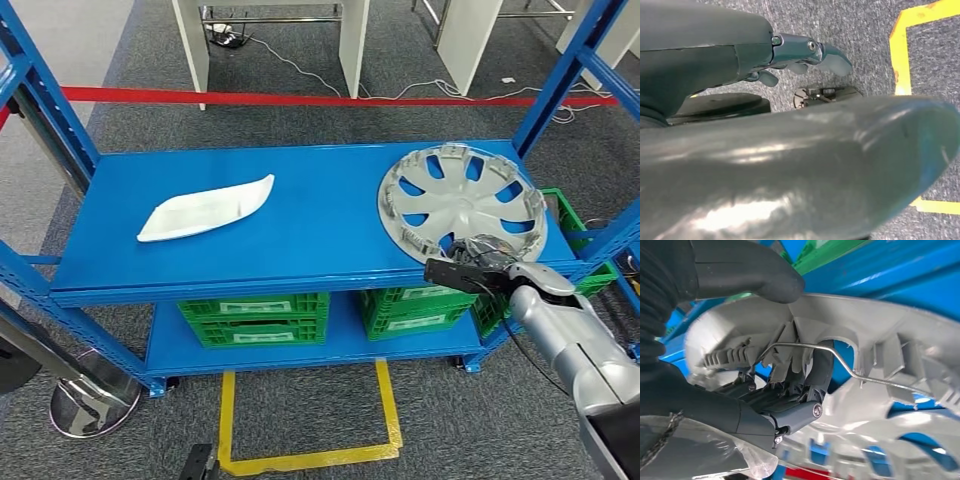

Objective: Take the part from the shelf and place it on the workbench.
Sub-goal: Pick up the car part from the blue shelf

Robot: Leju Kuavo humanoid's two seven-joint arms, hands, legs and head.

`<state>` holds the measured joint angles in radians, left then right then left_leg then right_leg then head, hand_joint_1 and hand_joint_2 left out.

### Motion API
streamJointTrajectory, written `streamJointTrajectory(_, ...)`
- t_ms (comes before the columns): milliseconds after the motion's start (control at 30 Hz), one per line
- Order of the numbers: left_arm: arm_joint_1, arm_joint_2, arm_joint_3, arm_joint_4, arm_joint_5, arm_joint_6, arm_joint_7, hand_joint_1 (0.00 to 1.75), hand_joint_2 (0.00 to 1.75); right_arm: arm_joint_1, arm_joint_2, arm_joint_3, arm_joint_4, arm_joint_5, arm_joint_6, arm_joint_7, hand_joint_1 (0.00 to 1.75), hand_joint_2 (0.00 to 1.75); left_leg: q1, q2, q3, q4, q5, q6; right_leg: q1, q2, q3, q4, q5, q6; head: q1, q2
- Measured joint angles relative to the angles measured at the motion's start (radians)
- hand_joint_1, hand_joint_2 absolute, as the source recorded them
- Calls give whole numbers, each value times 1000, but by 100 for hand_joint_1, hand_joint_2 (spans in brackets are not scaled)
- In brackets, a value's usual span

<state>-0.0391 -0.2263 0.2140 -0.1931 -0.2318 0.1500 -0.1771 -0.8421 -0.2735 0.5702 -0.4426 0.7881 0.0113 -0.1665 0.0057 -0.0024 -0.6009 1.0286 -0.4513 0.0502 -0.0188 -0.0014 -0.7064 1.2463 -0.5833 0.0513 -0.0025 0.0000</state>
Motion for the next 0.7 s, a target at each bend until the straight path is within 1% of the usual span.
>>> streamJointTrajectory(33, 0, 0, 0, 0, -1, 0, 1, 0, 0, 2, 0, 2, 2, 3, -1, 0, 175, 175, -2, 0, 0, 0, 0, 1, 0, 0, -19, 34, -3, -1, 0, 0)
streamJointTrajectory(67, 1, 0, 0, 0, -3, 1, 2, 0, 0, 3, 0, 3, 2, 5, -1, -1, 175, 175, -4, 0, 1, 0, -1, 1, 0, 0, -20, 31, 12, -3, 0, 0)
streamJointTrajectory(100, 1, 0, 0, 0, -5, 2, 3, 0, 0, 3, 0, 4, 2, 8, -2, -1, 175, 175, -5, 0, 3, 0, -1, 2, 1, 0, -2, -8, 42, -7, 0, 0)
streamJointTrajectory(133, 1, 0, 0, 0, -7, 3, 4, 0, 0, 2, 0, 5, 2, 10, -2, -1, 175, 175, -6, 0, 6, 0, -2, 2, 3, 0, 30, -73, 78, -13, 0, 0)
streamJointTrajectory(167, 0, -1, -1, 0, -8, 4, 4, 0, 0, 0, 0, 6, 2, 12, -3, -3, 175, 175, -9, -1, 7, 1, -4, 0, 6, -1, 63, -139, 103, -20, 0, 0)
streamJointTrajectory(200, 0, -1, -1, 0, -10, 4, 5, 0, 0, -1, 0, 6, 2, 14, -7, -5, 175, 175, -11, -1, 7, 2, -5, -2, 8, -2, 91, -191, 118, -25, -1, 0)
streamJointTrajectory(233, 0, -2, -2, 0, -10, 5, 5, 0, 0, -2, 0, 7, 2, 17, -15, -10, 175, 175, -11, -1, 6, 3, -5, -6, 11, -3, 108, -223, 122, -29, -1, 0)
streamJointTrajectory(267, 0, -2, -2, 0, -11, 6, 4, 0, 0, -3, 0, 8, 2, 20, -26, -16, 175, 175, -11, -2, 5, 3, -4, -11, 14, -3, 115, -233, 119, -30, -2, 0)
streamJointTrajectory(333, 0, -1, -3, 0, -13, 9, 2, 0, 0, -1, 0, 9, -2, 29, -56, -27, 175, 175, -9, -2, 4, 4, -4, -22, 12, -2, 120, -241, 123, -35, -1, 0)
streamJointTrajectory(367, 0, -1, -4, 0, -14, 11, 0, 0, 0, 1, 0, 10, -5, 34, -70, -31, 175, 175, -8, -2, 0, 15, -14, -28, 10, -3, 123, -246, 126, -39, -3, 0)
streamJointTrajectory(400, 0, 0, -4, 0, -15, 13, -1, 0, 0, 3, 0, 11, -8, 39, -80, -35, 175, 175, -8, -2, -12, 44, -35, -34, 6, -4, 126, -251, 129, -42, -5, 0)
streamJointTrajectory(433, 0, 1, -4, 0, -15, 15, -2, 0, 0, 5, 0, 12, -11, 42, -87, -38, 175, 175, -5, -1, -32, 92, -64, -40, 4, -5, 128, -255, 132, -45, -6, 0)
streamJointTrajectory(467, 0, 2, -5, 0, -16, 16, -2, 0, 0, 8, 0, 13, -13, 43, -92, -39, 175, 175, -3, -1, -60, 155, -96, -46, 3, -6, 127, -255, 132, -46, -8, 0)
streamJointTrajectory(500, 1, 3, -5, 0, -16, 17, -2, 0, 0, 10, 0, 15, -14, 44, -95, -40, 175, 175, 0, -1, -87, 216, -121, -50, 3, -6, 127, -255, 132, -47, -8, 0)
streamJointTrajectory(533, 1, 5, -5, 0, -16, 17, -2, 0, 0, 13, 0, 16, -14, 45, -98, -40, 175, 175, 3, -1, -105, 257, -131, -54, 3, -6, 127, -255, 132, -47, -8, 0)
streamJointTrajectory(567, 2, 6, -5, 0, -16, 17, -2, 0, 0, 14, 0, 17, -16, 48, -103, -40, 175, 175, 5, 0, -109, 265, -122, -57, 2, -6, 127, -255, 132, -46, -8, 0)
streamJointTrajectory(600, 3, 7, -5, 0, -17, 17, -3, 0, 0, 16, 0, 18, -18, 53, -110, -40, 175, 175, 7, 0, -96, 238, -98, -60, 0, -6, 127, -254, 132, -45, -8, 0)
streamJointTrajectory(633, 3, 8, -5, 0, -19, 18, -3, 0, 0, 19, 0, 19, -22, 60, -120, -40, 175, 175, 10, 0, -69, 180, -62, -62, -2, -5, 127, -252, 131, -42, -8, 0)
streamJointTrajectory(667, 3, 8, -5, 0, -21, 19, -4, 0, 0, 22, 0, 20, -28, 69, -135, -40, 175, 175, 12, -1, -39, 117, -33, -63, -2, -4, 126, -248, 129, -37, -8, 0)
streamJointTrajectory(700, 3, 8, -6, 0, -25, 20, -5, 0, 0, 27, -1, 22, -36, 79, -152, -39, 175, 175, 13, -2, -15, 62, -15, -61, -1, -3, 122, -243, 127, -32, -9, 0)
